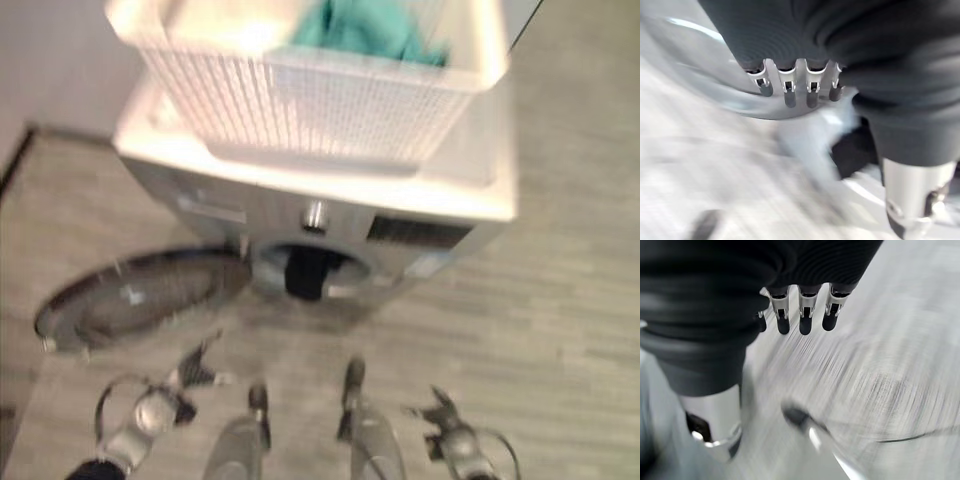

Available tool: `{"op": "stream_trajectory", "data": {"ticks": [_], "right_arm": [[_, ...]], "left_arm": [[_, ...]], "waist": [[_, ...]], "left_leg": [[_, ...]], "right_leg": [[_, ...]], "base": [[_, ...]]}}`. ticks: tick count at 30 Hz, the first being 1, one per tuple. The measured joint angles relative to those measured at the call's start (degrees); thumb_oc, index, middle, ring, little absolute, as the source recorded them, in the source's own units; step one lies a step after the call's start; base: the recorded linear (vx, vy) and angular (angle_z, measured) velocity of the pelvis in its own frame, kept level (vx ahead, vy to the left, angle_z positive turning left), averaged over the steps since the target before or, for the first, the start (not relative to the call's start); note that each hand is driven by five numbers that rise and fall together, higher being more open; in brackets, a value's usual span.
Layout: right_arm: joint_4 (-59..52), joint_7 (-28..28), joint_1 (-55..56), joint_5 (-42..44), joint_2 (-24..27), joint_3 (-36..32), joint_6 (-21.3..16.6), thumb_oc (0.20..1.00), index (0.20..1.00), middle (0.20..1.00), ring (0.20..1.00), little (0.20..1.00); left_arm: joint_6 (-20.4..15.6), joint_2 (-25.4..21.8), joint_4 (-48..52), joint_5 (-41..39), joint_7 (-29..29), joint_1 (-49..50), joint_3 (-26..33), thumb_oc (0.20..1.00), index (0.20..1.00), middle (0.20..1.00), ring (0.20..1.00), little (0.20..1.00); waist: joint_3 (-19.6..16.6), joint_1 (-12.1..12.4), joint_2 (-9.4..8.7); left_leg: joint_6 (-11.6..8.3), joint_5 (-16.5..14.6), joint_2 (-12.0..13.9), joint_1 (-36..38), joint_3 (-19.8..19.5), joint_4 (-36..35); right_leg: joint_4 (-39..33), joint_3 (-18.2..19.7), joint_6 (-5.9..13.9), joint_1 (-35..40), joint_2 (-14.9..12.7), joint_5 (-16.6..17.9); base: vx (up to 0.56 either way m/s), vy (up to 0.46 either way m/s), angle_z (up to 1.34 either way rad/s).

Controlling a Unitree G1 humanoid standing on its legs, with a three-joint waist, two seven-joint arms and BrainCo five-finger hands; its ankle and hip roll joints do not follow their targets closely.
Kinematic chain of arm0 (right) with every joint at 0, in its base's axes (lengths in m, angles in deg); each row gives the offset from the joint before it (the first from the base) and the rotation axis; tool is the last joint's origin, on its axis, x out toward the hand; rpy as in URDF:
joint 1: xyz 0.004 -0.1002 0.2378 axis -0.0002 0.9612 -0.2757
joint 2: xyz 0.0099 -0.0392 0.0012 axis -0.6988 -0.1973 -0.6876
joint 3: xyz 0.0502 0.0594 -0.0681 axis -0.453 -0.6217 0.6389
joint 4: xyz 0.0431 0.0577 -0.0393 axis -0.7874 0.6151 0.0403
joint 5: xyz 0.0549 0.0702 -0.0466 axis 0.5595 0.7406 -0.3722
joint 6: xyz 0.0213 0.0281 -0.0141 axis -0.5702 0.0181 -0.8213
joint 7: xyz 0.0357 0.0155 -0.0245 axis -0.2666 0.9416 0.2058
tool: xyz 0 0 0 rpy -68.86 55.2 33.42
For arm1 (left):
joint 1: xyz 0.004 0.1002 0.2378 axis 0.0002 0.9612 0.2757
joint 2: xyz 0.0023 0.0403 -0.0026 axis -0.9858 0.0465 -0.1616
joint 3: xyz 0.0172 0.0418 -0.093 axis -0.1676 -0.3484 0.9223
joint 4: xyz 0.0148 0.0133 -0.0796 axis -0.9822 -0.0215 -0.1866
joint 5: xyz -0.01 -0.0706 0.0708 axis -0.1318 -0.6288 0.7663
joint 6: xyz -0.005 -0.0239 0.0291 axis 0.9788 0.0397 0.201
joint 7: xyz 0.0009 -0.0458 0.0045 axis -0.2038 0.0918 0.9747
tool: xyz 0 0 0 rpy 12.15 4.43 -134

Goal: Grab the laundry basket,head to the washer,open it,put in the laundry and shut it.

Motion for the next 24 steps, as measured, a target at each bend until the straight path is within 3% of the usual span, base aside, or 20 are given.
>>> {"op": "stream_trajectory", "data": {"ticks": [4,6,7,12,17,19,21,22,23,24], "right_arm": [[-1.96,-0.25,4.81,5.49,4.06,-12.56,0.50,1.000,1.000,1.000,1.000,1.000],[-14.12,-1.13,9.48,6.85,7.32,-20.96,1.82,1.000,1.000,1.000,1.000,1.000],[-29.08,-4.84,13.43,6.80,9.17,-28.89,0.67,1.000,1.000,1.000,1.000,1.000],[-48.53,-14.05,10.50,1.86,15.81,-34.75,-1.57,1.000,1.000,1.000,1.000,1.000],[-62.36,-16.87,-0.68,-7.34,21.88,-30.66,-3.24,1.000,1.000,1.000,1.000,1.000],[-60.44,-17.02,-11.74,-8.90,29.07,-22.97,-4.49,1.000,1.000,1.000,1.000,1.000],[-58.29,-16.25,-17.70,-8.92,32.39,-17.64,-4.66,1.000,1.000,1.000,1.000,1.000],[-57.79,-15.69,-19.76,-9.23,32.93,-16.03,-4.89,1.000,1.000,1.000,1.000,1.000],[-55.60,-15.10,-24.52,-9.18,34.05,-12.28,-4.50,1.000,1.000,1.000,1.000,1.000],[-52.47,-14.11,-30.61,-8.76,36.19,-8.40,-4.26,1.000,1.000,1.000,1.000,1.000]], "left_arm": [[0.68,0.43,-5.34,-0.07,1.23,4.20,8.71,1.000,1.000,1.000,1.000,1.000],[1.04,2.35,-10.01,-0.16,1.77,5.70,12.80,1.000,1.000,1.000,1.000,1.000],[1.64,4.37,-12.07,-0.20,2.15,7.62,14.90,1.000,1.000,1.000,1.000,1.000],[2.27,9.83,-15.43,-0.18,2.08,7.56,12.43,1.000,1.000,1.000,1.000,1.000],[2.27,10.05,-13.27,-0.06,1.45,5.13,6.76,1.000,1.000,1.000,1.000,1.000],[2.14,9.49,-12.44,-0.06,0.62,2.49,1.52,1.000,1.000,1.000,1.000,1.000],[1.86,9.28,-12.30,-0.05,-0.31,-0.04,-2.11,1.000,1.000,1.000,1.000,1.000],[1.75,9.27,-12.19,-0.08,-0.60,-0.91,-2.02,1.000,1.000,1.000,1.000,1.000],[1.94,9.18,-12.52,-0.11,-0.74,-2.08,-2.73,1.000,1.000,1.000,1.000,1.000],[1.93,9.03,-12.85,-0.13,-1.00,-3.10,-4.79,1.000,1.000,1.000,1.000,1.000]], "waist": [[-4.29,-1.37,-1.20],[-5.78,-2.78,-0.14],[-7.61,-2.95,0.89],[-10.20,-3.00,2.41],[-10.14,-2.29,0.71],[-9.46,-1.11,-1.22],[-8.57,-0.42,-1.77],[-8.09,0.62,-3.23],[-6.85,0.75,-3.60],[-5.72,0.94,-3.24]], "left_leg": [[0.46,1.90,-1.22,6.06,1.00,-6.26],[0.54,2.33,-1.82,8.93,1.48,-8.76],[0.47,2.66,-2.12,11.85,3.19,-11.36],[1.02,3.67,-3.51,15.50,5.16,-15.35],[1.80,3.51,-4.41,15.80,6.09,-15.32],[2.67,3.48,-5.54,15.53,5.33,-14.68],[3.24,3.12,-5.53,14.75,4.15,-13.18],[3.54,2.96,-6.24,14.30,3.33,-12.53],[4.02,2.56,-6.04,13.26,2.66,-10.90],[4.68,2.07,-5.67,11.31,0.54,-8.72]], "right_leg": [[-2.62,-0.04,0.59,4.14,-0.57,0.61],[-4.38,0.14,1.18,6.46,-0.76,0.99],[-5.13,1.57,1.55,7.46,-0.73,1.24],[-5.43,3.63,2.28,8.25,-0.69,2.30],[-5.40,5.12,3.05,7.92,-1.58,2.58],[-3.56,4.32,3.64,7.74,-2.76,2.39],[-1.15,4.19,4.51,7.03,-3.60,1.84],[0.01,3.91,5.19,6.95,-4.14,1.35],[3.33,4.40,5.12,5.42,-4.29,1.73],[7.13,5.31,6.36,3.77,-4.64,2.57]], "base": [[0.19,0.115,-0.03],[0.21,0.172,-0.19],[0.15,0.165,-0.40],[0.06,0.165,-0.25],[0.01,0.114,-0.09],[-0.02,0.108,0.22],[-0.01,0.057,0.29],[-0.01,0.064,0.33],[0.03,0.034,0.50],[0.08,-0.014,0.60]]}}
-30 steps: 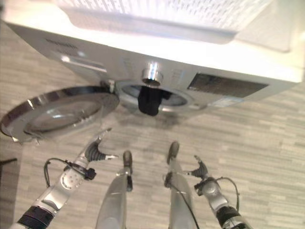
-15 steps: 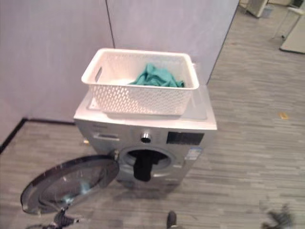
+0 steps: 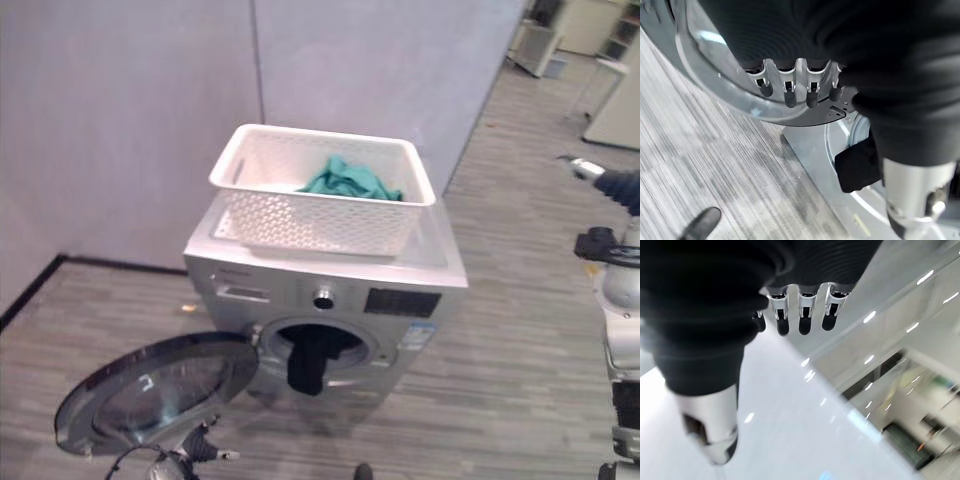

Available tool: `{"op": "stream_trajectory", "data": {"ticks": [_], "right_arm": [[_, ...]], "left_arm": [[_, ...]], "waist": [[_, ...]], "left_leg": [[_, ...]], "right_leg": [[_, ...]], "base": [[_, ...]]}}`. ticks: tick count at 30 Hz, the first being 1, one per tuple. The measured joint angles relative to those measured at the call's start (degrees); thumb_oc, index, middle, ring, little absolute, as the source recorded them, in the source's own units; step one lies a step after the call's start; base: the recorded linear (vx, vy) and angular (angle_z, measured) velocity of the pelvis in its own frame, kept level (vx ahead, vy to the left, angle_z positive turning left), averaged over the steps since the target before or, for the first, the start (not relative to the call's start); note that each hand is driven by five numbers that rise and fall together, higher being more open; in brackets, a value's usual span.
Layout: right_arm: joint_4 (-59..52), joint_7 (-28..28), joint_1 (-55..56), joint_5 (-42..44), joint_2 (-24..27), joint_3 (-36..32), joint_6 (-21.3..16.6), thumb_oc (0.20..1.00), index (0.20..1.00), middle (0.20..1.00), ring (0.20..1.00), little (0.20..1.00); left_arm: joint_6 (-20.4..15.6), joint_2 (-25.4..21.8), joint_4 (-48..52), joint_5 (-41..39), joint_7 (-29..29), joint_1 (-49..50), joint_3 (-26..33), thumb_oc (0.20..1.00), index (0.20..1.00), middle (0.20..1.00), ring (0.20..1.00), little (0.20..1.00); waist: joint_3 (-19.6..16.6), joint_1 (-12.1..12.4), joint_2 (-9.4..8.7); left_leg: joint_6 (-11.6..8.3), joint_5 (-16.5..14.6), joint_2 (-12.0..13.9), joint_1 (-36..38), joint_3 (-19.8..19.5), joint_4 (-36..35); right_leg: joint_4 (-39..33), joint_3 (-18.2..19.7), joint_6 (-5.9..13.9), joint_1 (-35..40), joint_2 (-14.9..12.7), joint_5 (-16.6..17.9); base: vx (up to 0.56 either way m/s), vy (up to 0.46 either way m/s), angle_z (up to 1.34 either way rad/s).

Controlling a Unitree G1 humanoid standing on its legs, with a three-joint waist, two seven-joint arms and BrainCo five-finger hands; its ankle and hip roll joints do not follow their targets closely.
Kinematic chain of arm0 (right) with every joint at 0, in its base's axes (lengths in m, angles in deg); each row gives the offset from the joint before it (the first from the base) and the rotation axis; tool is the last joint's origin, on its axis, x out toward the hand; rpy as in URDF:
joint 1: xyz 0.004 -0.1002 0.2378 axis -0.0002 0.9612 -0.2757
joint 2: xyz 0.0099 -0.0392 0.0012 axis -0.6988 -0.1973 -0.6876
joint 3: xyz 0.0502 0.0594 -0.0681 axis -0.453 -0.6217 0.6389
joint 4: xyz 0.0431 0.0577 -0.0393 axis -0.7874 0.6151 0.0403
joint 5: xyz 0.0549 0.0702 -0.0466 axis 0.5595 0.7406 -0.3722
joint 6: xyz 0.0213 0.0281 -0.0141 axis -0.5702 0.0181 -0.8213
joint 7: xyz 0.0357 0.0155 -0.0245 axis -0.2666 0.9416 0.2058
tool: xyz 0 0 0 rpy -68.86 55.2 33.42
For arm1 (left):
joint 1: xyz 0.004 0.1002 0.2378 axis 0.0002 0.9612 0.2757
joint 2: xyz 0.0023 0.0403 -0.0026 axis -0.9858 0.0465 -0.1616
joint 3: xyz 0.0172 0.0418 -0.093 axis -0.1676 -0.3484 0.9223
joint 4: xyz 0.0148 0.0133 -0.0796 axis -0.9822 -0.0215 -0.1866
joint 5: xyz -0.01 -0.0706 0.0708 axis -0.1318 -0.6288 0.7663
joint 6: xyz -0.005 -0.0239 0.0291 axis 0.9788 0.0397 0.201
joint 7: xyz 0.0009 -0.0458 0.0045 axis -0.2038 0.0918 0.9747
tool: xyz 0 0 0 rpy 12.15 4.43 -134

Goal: Grab the laundry basket,head to the washer,open it,put in the laundry and shut it.

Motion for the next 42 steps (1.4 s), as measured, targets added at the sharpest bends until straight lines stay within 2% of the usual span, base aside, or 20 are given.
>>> {"op": "stream_trajectory", "data": {"ticks": [2,3,4,5,6,7,9,11,15,19,23,26,33,37,42], "right_arm": [[8.09,1.01,-12.87,1.44,4.85,8.12,0.61,1.000,1.000,1.000,1.000,1.000],[11.54,2.03,-17.69,2.21,6.54,11.95,0.57,1.000,1.000,1.000,1.000,1.000],[12.48,2.80,-20.69,2.22,7.57,14.27,0.59,1.000,1.000,1.000,1.000,1.000],[14.88,4.36,-25.90,2.42,7.52,17.70,0.41,1.000,1.000,1.000,1.000,1.000],[19.72,5.29,-33.74,3.50,7.61,25.47,0.62,1.000,1.000,1.000,1.000,1.000],[21.43,6.50,-36.81,4.10,7.65,28.93,1.05,1.000,1.000,1.000,1.000,1.000],[23.07,8.53,-38.45,4.59,7.51,31.45,2.04,1.000,1.000,1.000,1.000,1.000],[27.85,11.87,-41.16,4.51,7.13,38.90,2.30,1.000,1.000,1.000,1.000,1.000],[30.71,18.60,-40.87,4.50,5.16,43.25,5.19,1.000,1.000,1.000,1.000,1.000],[31.32,22.77,-40.05,4.47,5.38,45.58,6.25,1.000,1.000,1.000,1.000,1.000],[34.18,25.52,-40.10,4.30,5.66,48.72,6.74,1.000,1.000,1.000,1.000,1.000],[34.89,26.76,-39.85,4.31,5.55,49.10,6.63,1.000,1.000,1.000,1.000,1.000],[37.06,29.73,-40.53,4.29,5.65,54.85,6.67,1.000,1.000,1.000,1.000,1.000],[37.50,30.95,-40.73,3.97,5.65,56.86,6.66,1.000,1.000,1.000,1.000,1.000],[41.32,33.30,-44.56,2.64,6.35,59.08,6.79,1.000,1.000,1.000,1.000,1.000]], "left_arm": [[-0.50,-0.29,0.06,0.01,-0.28,-2.26,-3.73,1.000,1.000,1.000,1.000,1.000],[-0.98,-0.48,0.02,-0.01,-0.33,-2.13,-3.35,1.000,1.000,1.000,1.000,1.000],[-1.14,-1.09,-0.06,-0.08,-0.29,-1.55,-2.50,1.000,1.000,1.000,1.000,1.000],[-1.36,-1.81,-1.45,-0.28,-0.24,-1.40,-2.27,1.000,1.000,1.000,1.000,1.000],[-1.17,-1.87,-3.08,-0.99,-0.30,-1.65,-1.38,1.000,1.000,1.000,1.000,1.000],[-1.22,-1.83,-3.25,-1.90,-0.14,-1.29,-0.41,1.000,1.000,1.000,1.000,1.000],[-1.28,-2.80,-4.42,-2.44,0.16,-1.56,1.68,1.000,1.000,1.000,1.000,1.000],[-1.23,-2.18,-7.53,-4.38,0.49,-1.27,5.16,1.000,1.000,1.000,1.000,1.000],[-1.29,-0.51,-9.10,-6.84,0.38,1.94,5.86,1.000,1.000,1.000,1.000,1.000],[-1.31,1.22,-9.51,-8.64,-0.02,4.60,7.35,1.000,1.000,1.000,1.000,1.000],[-1.31,1.29,-9.44,-9.04,-0.94,4.17,7.32,1.000,1.000,1.000,1.000,1.000],[-1.32,1.32,-9.45,-9.13,-1.66,3.80,7.17,1.000,1.000,1.000,1.000,1.000],[-1.38,2.32,-6.63,-11.44,-2.38,3.67,5.41,1.000,1.000,1.000,1.000,1.000],[-1.77,2.38,-6.25,-13.53,-2.51,2.64,4.85,1.000,1.000,1.000,1.000,1.000],[-1.84,2.03,-5.24,-15.44,-3.32,1.85,4.89,1.000,1.000,1.000,1.000,1.000]], "waist": [[0.55,1.32,0.33],[0.62,1.86,0.24],[0.37,2.69,-0.95],[0.29,4.04,-1.84],[1.40,2.86,-0.71],[1.45,2.76,-0.50],[1.40,2.89,-2.06],[0.86,3.35,-3.16],[1.34,4.23,-2.07],[1.26,3.36,-1.19],[1.11,3.19,-1.36],[1.16,3.60,-1.24],[0.92,5.49,0.91],[2.54,6.67,2.40],[5.19,7.18,2.59]], "left_leg": [[0.57,-0.41,0.75,-1.08,-2.07,1.26],[0.42,-0.44,0.81,-1.18,-2.74,1.38],[0.13,0.08,0.79,-1.55,-3.42,1.70],[0.01,0.14,0.99,-2.32,-4.17,1.50],[-0.02,0.18,1.50,-2.26,-4.73,1.82],[0.13,0.28,1.63,-2.74,-5.91,1.61],[-0.74,1.07,0.66,-3.03,-7.83,0.85],[-1.64,1.44,0.17,-2.84,-9.22,0.24],[-3.41,2.68,0.99,-1.98,-10.50,-3.14],[-4.18,3.43,2.10,-1.93,-11.99,-4.76],[-4.56,4.14,2.37,-2.09,-12.91,-5.70],[-5.01,4.91,2.58,-3.29,-13.97,-6.12],[-6.48,6.49,3.73,-9.43,-17.73,-5.27],[-7.20,7.37,4.08,-12.69,-19.72,-5.18],[-7.58,7.77,4.39,-14.18,-19.81,-5.23]], "right_leg": [[3.24,2.28,0.62,-1.78,-0.16,0.45],[2.78,2.52,0.53,-1.34,0.15,-0.23],[1.71,2.12,0.10,-0.29,0.24,-0.29],[2.31,3.53,0.12,-0.60,-0.02,-0.31],[3.18,4.69,0.84,-1.84,0.74,-0.09],[1.28,4.66,0.73,-0.79,1.13,-0.40],[-4.71,4.95,0.17,3.15,1.53,-1.26],[-10.23,0.60,-0.41,7.31,0.79,-1.87],[-12.56,-1.17,-1.98,8.57,2.19,-3.14],[-12.57,-2.89,-2.73,8.61,3.26,-3.62],[-12.61,-4.39,-2.92,8.55,3.45,-3.82],[-12.66,-5.67,-3.12,8.10,3.33,-5.22],[-12.65,-8.77,-4.09,4.39,5.05,-5.23],[-12.65,-10.57,-4.28,2.26,5.60,-5.13],[-12.65,-10.65,-4.74,0.80,5.89,-4.77]], "base": [[0.04,-0.045,0.63],[0.02,-0.067,0.57],[0.03,-0.064,0.47],[0.02,-0.050,0.38],[0.02,-0.022,0.30],[0.07,-0.098,0.46],[0.10,-0.111,0.54],[0.09,-0.068,0.51],[0.08,-0.064,0.19],[0.04,-0.067,0.16],[0.01,-0.055,0.13],[0.00,-0.093,0.18],[-0.01,-0.078,0.25],[-0.02,-0.079,0.21],[0.00,-0.063,0.02]]}}
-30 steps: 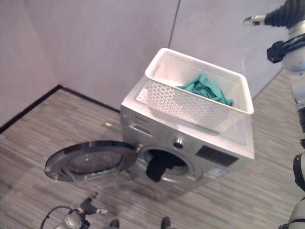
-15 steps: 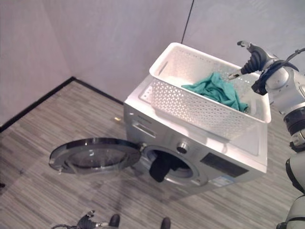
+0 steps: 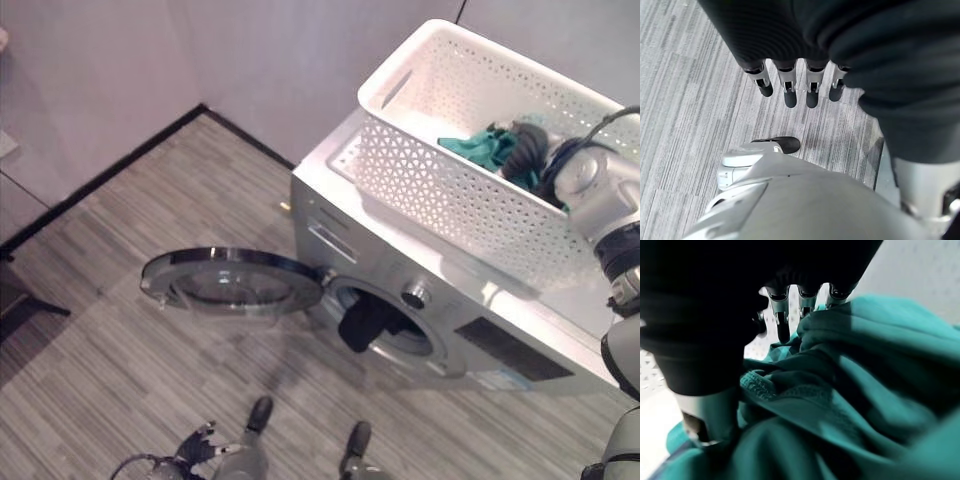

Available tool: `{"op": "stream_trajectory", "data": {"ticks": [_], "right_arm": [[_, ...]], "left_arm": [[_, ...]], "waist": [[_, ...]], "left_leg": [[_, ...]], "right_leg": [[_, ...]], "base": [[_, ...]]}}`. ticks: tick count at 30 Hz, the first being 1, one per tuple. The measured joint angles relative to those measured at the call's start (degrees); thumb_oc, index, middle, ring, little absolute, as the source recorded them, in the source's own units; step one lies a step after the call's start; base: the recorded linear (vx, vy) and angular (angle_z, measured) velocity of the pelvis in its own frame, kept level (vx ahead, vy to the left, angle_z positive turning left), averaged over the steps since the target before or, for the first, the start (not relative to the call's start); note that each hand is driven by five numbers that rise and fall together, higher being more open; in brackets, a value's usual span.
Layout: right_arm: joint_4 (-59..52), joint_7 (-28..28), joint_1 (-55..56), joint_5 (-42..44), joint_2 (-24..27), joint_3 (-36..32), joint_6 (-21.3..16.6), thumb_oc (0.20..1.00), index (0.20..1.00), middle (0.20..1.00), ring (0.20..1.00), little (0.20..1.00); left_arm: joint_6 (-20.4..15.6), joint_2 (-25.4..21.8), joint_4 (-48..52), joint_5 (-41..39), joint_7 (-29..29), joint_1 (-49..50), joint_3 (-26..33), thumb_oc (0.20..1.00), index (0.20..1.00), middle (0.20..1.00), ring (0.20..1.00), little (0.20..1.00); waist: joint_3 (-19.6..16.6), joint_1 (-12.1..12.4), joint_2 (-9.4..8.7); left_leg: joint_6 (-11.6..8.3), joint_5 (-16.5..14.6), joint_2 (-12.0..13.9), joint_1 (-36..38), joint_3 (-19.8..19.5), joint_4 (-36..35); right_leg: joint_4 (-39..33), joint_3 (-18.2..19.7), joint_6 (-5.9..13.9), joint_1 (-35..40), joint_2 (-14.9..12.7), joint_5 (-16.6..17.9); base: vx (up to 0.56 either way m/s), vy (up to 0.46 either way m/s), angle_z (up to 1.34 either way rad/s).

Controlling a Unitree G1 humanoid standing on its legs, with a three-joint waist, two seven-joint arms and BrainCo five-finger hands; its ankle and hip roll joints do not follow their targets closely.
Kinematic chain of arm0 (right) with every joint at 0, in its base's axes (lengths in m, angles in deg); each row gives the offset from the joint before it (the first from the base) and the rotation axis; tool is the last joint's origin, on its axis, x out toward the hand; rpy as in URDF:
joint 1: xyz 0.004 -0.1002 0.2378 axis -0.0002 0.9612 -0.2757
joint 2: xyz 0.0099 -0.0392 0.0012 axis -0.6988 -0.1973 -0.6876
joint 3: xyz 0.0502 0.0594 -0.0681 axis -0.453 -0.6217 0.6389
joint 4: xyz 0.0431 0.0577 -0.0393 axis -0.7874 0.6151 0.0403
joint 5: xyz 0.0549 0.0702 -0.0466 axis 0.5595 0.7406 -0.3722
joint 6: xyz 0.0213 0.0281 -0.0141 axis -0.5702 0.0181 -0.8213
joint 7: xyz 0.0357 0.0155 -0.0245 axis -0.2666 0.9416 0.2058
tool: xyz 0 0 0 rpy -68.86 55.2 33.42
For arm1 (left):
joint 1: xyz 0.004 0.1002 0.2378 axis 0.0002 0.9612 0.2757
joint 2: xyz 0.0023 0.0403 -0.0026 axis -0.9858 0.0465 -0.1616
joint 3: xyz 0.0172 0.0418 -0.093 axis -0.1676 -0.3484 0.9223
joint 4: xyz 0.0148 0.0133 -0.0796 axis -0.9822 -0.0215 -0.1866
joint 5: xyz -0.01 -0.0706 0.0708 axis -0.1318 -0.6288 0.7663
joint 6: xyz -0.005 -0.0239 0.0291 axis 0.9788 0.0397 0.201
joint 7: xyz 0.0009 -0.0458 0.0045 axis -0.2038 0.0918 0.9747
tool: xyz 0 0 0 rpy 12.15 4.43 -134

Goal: Grab the laundry basket,head to the washer,open it,put in the laundry and shut it.

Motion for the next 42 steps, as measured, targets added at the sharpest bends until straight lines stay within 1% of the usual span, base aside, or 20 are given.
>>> {"op": "stream_trajectory", "data": {"ticks": [3,7,9,11,13,15,17,20,22,25,26,28,30,32,33,36,37,38,40,42], "right_arm": [[2.83,2.99,-1.87,-1.13,2.10,3.10,0.18,1.000,1.000,1.000,1.000,1.000],[-0.28,6.74,-2.12,-1.15,4.72,5.03,1.42,1.000,1.000,1.000,1.000,1.000],[-1.34,7.63,-2.09,-0.93,4.96,5.04,1.74,1.000,1.000,1.000,1.000,1.000],[-4.18,8.38,-1.33,-0.39,6.30,5.10,2.34,1.000,1.000,1.000,1.000,1.000],[-5.99,8.81,-1.34,0.87,7.03,5.86,2.74,0.200,0.200,0.200,0.200,0.200],[-8.24,9.34,-1.53,2.56,7.99,6.34,3.33,0.200,0.200,0.200,0.200,0.200],[-10.48,10.90,-2.77,6.59,8.77,7.46,4.01,0.200,0.200,0.200,0.200,0.200],[-12.39,13.26,-2.97,12.24,8.95,8.09,3.74,0.200,0.200,0.200,0.200,0.200],[-12.65,14.45,-3.22,14.30,8.68,9.00,3.69,0.200,0.200,0.200,0.200,0.200],[-12.71,14.93,-2.80,18.23,7.85,8.57,2.41,0.200,0.200,0.200,0.200,0.200],[-11.82,14.56,-2.25,20.02,7.78,8.36,1.46,0.200,0.200,0.200,0.200,0.200],[-10.16,14.16,-2.11,21.26,7.77,6.25,1.10,0.200,0.200,0.200,0.200,0.200],[-8.24,12.01,-2.22,22.06,7.80,3.43,0.83,0.200,0.200,0.200,0.200,0.200],[-5.07,9.98,-2.30,22.08,7.80,0.46,-0.25,0.200,0.200,0.200,0.200,0.200],[-3.78,7.88,-2.36,22.06,7.80,-2.43,-0.33,0.200,0.200,0.200,0.200,0.200],[-1.64,3.09,-2.45,22.09,7.83,-9.73,-1.08,0.200,0.200,0.200,0.200,0.200],[-1.20,-0.83,-2.59,22.12,7.81,-11.90,-2.80,0.200,0.200,0.200,0.200,0.200],[0.11,-3.49,-2.72,22.12,7.72,-14.35,-3.88,0.200,0.200,0.200,0.200,0.200],[0.34,-5.62,-2.64,22.15,7.73,-14.63,-4.70,0.200,0.200,0.200,0.200,0.200],[0.41,-5.94,-2.79,22.02,7.63,-14.44,-4.83,0.200,0.200,0.200,0.200,0.200]], "left_arm": [[-0.20,-0.52,1.14,-1.74,-0.41,-0.05,-0.32,1.000,1.000,1.000,1.000,1.000],[-0.22,-0.75,1.43,-2.72,-0.80,-0.46,-1.35,1.000,1.000,1.000,1.000,1.000],[-0.22,-0.75,1.49,-2.72,-1.01,-0.73,-1.65,1.000,1.000,1.000,1.000,1.000],[-0.21,-0.74,1.73,-2.72,-1.23,-1.16,-2.23,1.000,1.000,1.000,1.000,1.000],[-0.24,-0.72,2.53,-2.73,-1.36,-1.50,-2.50,1.000,1.000,1.000,1.000,1.000],[-0.36,-0.71,3.06,-2.71,-1.38,-1.72,-2.56,1.000,1.000,1.000,1.000,1.000],[-0.39,-0.78,3.09,-2.70,-1.38,-2.03,-2.85,1.000,1.000,1.000,1.000,1.000],[-0.46,-1.04,3.10,-2.69,-1.42,-2.07,-2.85,1.000,1.000,1.000,1.000,1.000],[-0.46,-1.14,2.96,-2.66,-1.46,-2.07,-2.92,1.000,1.000,1.000,1.000,1.000],[-0.51,-1.28,2.78,-2.65,-1.51,-1.71,-2.77,1.000,1.000,1.000,1.000,1.000],[-0.65,-1.24,2.81,-2.61,-1.53,-1.75,-2.73,1.000,1.000,1.000,1.000,1.000],[-0.65,-1.17,2.31,-2.57,-1.52,-1.67,-2.62,1.000,1.000,1.000,1.000,1.000],[-0.65,-1.19,1.28,-2.58,-1.52,-1.65,-2.61,1.000,1.000,1.000,1.000,1.000],[-0.67,-1.12,0.90,-2.58,-1.50,-1.68,-2.50,1.000,1.000,1.000,1.000,1.000],[-0.66,-0.98,0.71,-2.58,-1.43,-1.65,-1.74,1.000,1.000,1.000,1.000,1.000],[-0.76,0.10,-0.99,-2.55,-1.23,-2.05,-0.88,1.000,1.000,1.000,1.000,1.000],[-0.73,0.47,-1.46,-2.48,-1.13,-1.45,-1.06,1.000,1.000,1.000,1.000,1.000],[-0.78,0.51,-1.57,-2.29,-0.97,-1.51,-0.94,1.000,1.000,1.000,1.000,1.000],[-0.78,0.40,-1.56,-2.18,-0.73,-1.24,-1.02,1.000,1.000,1.000,1.000,1.000],[-0.78,0.47,-1.54,-2.11,-0.70,-1.72,-1.07,1.000,1.000,1.000,1.000,1.000]], "waist": [[0.91,0.38,-0.39],[1.61,0.41,-0.73],[1.62,0.34,-0.73],[1.65,0.36,-0.78],[1.64,0.30,-0.79],[1.62,0.12,-0.83],[1.58,-0.02,-0.94],[1.45,-0.10,-1.60],[1.37,-0.24,-1.78],[1.15,-0.12,-2.11],[1.10,-0.48,-2.17],[1.05,-0.79,-2.16],[1.04,-1.15,-2.19],[0.98,-1.13,-2.12],[0.98,-1.14,-2.12],[-0.96,-1.31,-1.72],[-2.99,-1.29,-1.53],[-3.94,-1.28,-1.45],[-4.45,-1.31,-1.61],[-4.62,-1.42,-1.80]], "left_leg": [[-0.22,0.17,-0.01,-1.51,-0.36,0.06],[-0.32,0.25,-0.03,-1.94,-0.67,-0.08],[-0.33,0.24,-0.06,-1.92,-0.61,-0.14],[-0.32,0.24,-0.05,-1.90,-0.41,-0.18],[-0.32,0.24,-0.03,-1.77,-0.13,-0.18],[-0.32,0.24,-0.01,-1.68,-0.02,-0.16],[-0.32,0.24,0.01,-1.36,0.40,-0.18],[-0.32,0.23,0.10,-0.22,1.48,-0.33],[-0.31,0.23,0.14,0.74,2.05,-0.62],[-0.19,0.15,0.28,2.18,3.34,-0.95],[-0.16,0.14,0.30,2.32,3.45,-0.94],[-0.15,0.14,0.25,2.42,3.46,-0.94],[-0.14,0.15,0.24,3.00,3.49,-0.94],[-0.10,0.12,0.22,3.65,3.47,-0.94],[-0.03,0.07,0.23,4.16,3.50,-0.94],[0.10,-0.01,0.19,4.33,3.51,-0.95],[0.11,-0.01,0.26,4.38,3.51,-0.96],[0.10,-0.01,0.34,4.63,3.32,-0.96],[0.11,0.00,0.35,5.04,3.35,-0.96],[0.27,-0.13,0.37,5.20,3.40,-0.97]], "right_leg": [[-0.03,-0.73,-0.03,-1.09,0.00,0.03],[0.00,-0.93,-0.03,-1.49,0.00,0.02],[0.00,-0.88,-0.03,-1.51,-0.05,0.02],[0.01,-0.81,-0.03,-1.56,-0.05,0.02],[0.01,-0.66,-0.03,-1.56,-0.06,0.03],[0.02,-0.48,-0.05,-1.55,-0.06,0.05],[0.02,0.14,-0.10,-1.53,-0.06,0.15],[0.02,1.22,-0.14,-1.15,-0.07,0.34],[0.02,1.90,-0.10,-0.71,-0.10,0.46],[0.01,3.00,-0.05,-0.13,-0.07,0.56],[0.02,3.24,-0.05,-0.12,-0.07,0.72],[0.02,3.30,-0.03,-0.02,-0.09,0.81],[0.02,3.30,-0.03,0.55,-0.12,0.83],[0.01,3.28,-0.02,1.26,-0.14,0.81],[0.01,3.29,-0.02,1.73,-0.14,0.80],[0.01,3.34,-0.01,1.93,-0.19,0.79],[0.00,3.32,-0.01,1.98,-0.14,0.78],[0.00,3.10,-0.03,2.40,-0.02,0.76],[-0.13,3.12,-0.03,2.78,-0.04,0.73],[-0.46,3.24,-0.12,2.91,-0.07,0.46]], "base": [[0.01,-0.048,0.07],[0.01,-0.017,0.03],[0.00,0.000,0.00],[0.00,-0.007,-0.02],[0.00,-0.001,-0.04],[0.01,0.004,-0.04],[0.01,0.004,-0.11],[0.02,0.010,-0.18],[0.03,0.002,-0.15],[0.03,0.000,-0.18],[0.04,0.002,-0.13],[0.02,0.000,-0.02],[0.02,-0.002,0.00],[0.00,0.000,0.00],[0.00,0.000,0.00],[0.03,-0.006,-0.01],[0.01,-0.010,0.05],[0.01,-0.010,0.04],[0.02,-0.010,0.00],[0.03,-0.019,-0.03]]}}
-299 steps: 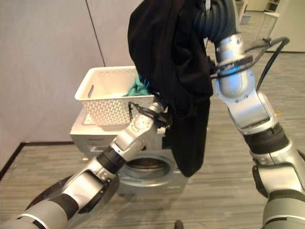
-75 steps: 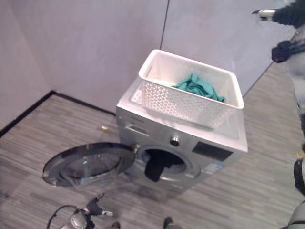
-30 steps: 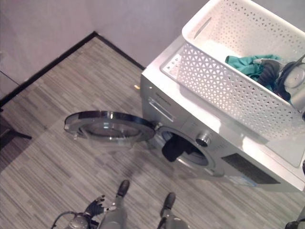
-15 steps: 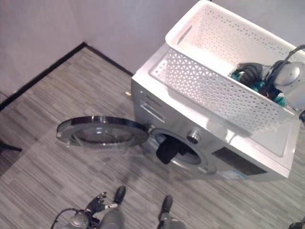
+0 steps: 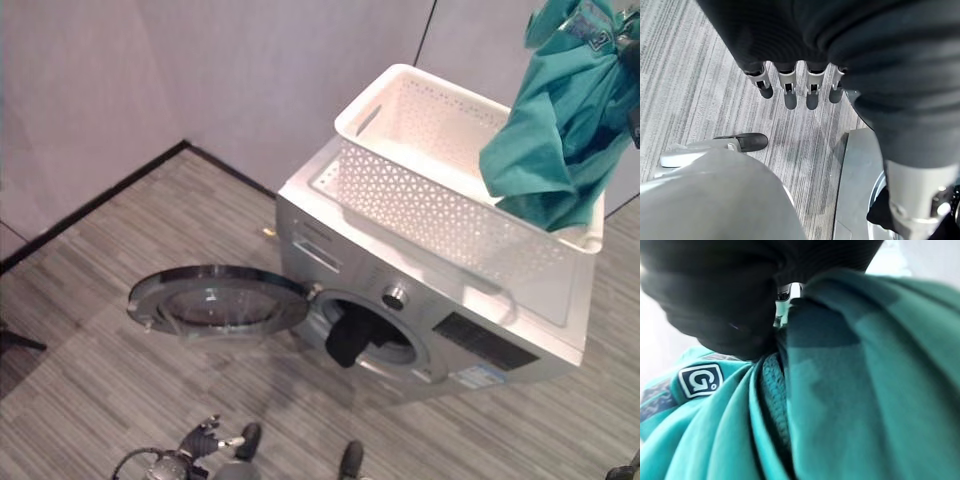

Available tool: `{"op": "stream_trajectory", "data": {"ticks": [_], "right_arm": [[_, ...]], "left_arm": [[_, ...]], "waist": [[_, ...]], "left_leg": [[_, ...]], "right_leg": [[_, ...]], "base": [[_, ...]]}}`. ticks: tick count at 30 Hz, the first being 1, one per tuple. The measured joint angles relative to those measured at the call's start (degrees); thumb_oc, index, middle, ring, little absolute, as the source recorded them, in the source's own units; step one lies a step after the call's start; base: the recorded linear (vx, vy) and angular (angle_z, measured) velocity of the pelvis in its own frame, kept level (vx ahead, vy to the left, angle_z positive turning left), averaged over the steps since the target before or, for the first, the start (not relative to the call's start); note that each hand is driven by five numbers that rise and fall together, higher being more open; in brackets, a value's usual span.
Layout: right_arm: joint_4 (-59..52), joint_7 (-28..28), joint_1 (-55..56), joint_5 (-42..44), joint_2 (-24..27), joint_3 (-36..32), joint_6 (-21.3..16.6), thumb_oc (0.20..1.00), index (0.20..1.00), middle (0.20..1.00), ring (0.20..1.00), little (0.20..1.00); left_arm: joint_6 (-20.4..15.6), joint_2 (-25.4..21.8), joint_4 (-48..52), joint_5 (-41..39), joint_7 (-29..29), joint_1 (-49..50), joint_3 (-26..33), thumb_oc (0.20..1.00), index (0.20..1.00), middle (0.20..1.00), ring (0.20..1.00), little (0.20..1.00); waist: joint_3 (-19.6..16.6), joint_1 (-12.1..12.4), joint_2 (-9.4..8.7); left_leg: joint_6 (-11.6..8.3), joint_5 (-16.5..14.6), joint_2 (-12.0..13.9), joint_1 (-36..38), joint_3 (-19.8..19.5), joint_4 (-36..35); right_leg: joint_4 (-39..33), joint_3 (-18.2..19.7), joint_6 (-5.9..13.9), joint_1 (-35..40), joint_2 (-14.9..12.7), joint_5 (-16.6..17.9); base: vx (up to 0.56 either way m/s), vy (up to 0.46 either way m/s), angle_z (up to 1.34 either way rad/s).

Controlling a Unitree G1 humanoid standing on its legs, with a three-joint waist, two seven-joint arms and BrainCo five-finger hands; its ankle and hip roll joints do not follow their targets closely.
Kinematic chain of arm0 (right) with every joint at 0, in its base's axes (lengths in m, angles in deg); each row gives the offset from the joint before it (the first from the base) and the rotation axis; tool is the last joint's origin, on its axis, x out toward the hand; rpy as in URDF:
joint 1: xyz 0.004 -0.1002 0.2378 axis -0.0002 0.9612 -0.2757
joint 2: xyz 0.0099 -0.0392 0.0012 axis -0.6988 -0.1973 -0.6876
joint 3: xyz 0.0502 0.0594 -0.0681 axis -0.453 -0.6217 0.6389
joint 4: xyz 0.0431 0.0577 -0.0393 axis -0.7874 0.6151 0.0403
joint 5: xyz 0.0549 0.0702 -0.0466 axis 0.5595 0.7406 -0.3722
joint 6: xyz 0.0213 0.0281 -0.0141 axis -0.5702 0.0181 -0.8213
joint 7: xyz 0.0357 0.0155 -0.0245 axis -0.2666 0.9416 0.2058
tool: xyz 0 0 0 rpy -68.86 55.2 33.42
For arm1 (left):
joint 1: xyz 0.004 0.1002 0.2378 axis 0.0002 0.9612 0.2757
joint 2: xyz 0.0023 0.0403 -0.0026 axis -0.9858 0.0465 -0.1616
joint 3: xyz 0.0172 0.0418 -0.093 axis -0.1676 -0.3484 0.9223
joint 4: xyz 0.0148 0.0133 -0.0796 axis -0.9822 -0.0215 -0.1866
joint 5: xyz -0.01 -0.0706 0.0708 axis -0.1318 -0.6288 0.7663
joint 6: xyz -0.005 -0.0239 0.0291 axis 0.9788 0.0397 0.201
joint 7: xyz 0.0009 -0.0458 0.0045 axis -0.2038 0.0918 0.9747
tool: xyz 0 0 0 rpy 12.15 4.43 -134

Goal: Grab the laundry basket,head to the washer,open it,put in the laundry and shut it.

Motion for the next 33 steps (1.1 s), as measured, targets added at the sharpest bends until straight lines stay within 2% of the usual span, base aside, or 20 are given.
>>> {"op": "stream_trajectory", "data": {"ticks": [3,7,15,19,26,33], "right_arm": [[-2.60,-7.04,0.06,-0.77,-0.50,-5.40,-0.62,0.200,0.200,0.200,0.200,0.200],[-4.75,-13.41,0.18,-2.92,-0.53,-7.34,-2.55,0.200,0.200,0.200,0.200,0.200],[-14.35,-21.48,5.29,-8.15,-1.00,-16.14,-2.82,0.200,0.200,0.200,0.200,0.200],[-16.18,-25.24,7.01,-10.39,-1.08,-19.70,-2.73,0.200,0.200,0.200,0.200,0.200],[-16.41,-31.78,9.49,-13.21,0.06,-25.59,-2.63,0.200,0.200,0.200,0.200,0.200],[-20.01,-38.26,16.50,-14.06,2.23,-37.86,-2.85,0.200,0.200,0.200,0.200,0.200]], "left_arm": [[0.07,0.20,0.31,0.14,0.85,0.48,0.59,1.000,1.000,1.000,1.000,1.000],[0.10,-0.02,1.45,0.17,2.13,1.29,0.50,1.000,1.000,1.000,1.000,1.000],[-0.87,-2.49,18.00,0.09,2.90,1.15,-0.96,1.000,1.000,1.000,1.000,1.000],[-1.16,-2.37,18.09,0.06,4.05,-0.87,-0.80,1.000,1.000,1.000,1.000,1.000],[-1.15,-1.85,16.69,0.15,4.46,-0.02,-1.10,1.000,1.000,1.000,1.000,1.000],[-0.82,-1.08,12.79,0.71,5.04,0.51,-0.52,1.000,1.000,1.000,1.000,1.000]], "waist": [[-0.72,-0.02,0.33],[-2.88,-0.21,-0.25],[-2.87,-1.63,-0.21],[-2.98,-3.28,-0.04],[-3.17,-4.79,0.97],[-3.05,-5.12,1.96]], "left_leg": [[0.02,0.01,0.10,0.85,-0.16,-0.01],[0.06,-0.03,0.31,1.16,-0.05,-0.02],[0.30,-0.17,-0.05,2.82,0.29,-0.05],[0.66,-0.43,-0.20,3.85,1.64,-0.08],[1.35,-0.99,-0.53,5.25,3.83,-0.14],[1.69,-1.31,-0.68,6.29,5.05,-0.19]], "right_leg": [[0.11,-0.05,-0.06,0.91,0.13,0.01],[0.00,0.00,-0.12,1.14,0.23,-0.07],[0.00,0.30,-0.05,2.50,0.01,-0.04],[0.01,1.80,0.13,2.69,-0.19,0.14],[0.00,3.62,0.41,2.91,-0.56,0.30],[-0.01,4.91,0.58,3.21,-0.79,0.38]], "base": [[0.01,0.004,0.02],[0.00,0.000,0.00],[0.00,0.039,-0.02],[0.00,0.064,-0.16],[0.02,0.050,-0.15],[0.02,0.029,-0.09]]}}
